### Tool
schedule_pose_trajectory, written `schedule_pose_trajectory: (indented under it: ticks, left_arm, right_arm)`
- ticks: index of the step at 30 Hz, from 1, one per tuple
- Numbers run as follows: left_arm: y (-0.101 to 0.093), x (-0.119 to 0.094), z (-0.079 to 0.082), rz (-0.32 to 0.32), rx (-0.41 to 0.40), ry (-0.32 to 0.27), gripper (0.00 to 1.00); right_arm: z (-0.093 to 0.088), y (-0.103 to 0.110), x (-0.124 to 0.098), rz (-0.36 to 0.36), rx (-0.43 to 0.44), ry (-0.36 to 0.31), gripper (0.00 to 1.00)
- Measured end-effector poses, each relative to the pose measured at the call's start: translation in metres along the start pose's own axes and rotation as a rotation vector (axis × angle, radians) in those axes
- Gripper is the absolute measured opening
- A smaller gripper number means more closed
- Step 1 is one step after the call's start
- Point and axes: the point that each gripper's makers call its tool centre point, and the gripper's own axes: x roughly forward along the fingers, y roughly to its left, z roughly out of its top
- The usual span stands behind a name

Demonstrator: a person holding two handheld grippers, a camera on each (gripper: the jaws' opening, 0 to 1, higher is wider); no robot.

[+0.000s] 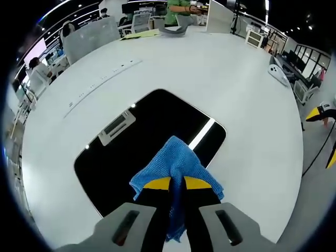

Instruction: Wipe the mirror surface with the cleaning cloth until all visible marks leave the cleaned area.

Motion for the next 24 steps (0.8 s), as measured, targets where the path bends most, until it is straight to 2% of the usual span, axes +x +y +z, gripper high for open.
schedule_pose_trajectory:
  ticks: [24]
  left_arm:
    - [0.0064,-0.0045,-0.0058,0.006,-0.007,0.0,0.06]
  right_arm:
    - [0.0025,0.0047,0.0046,0.011,-0.009,0.006,0.74]
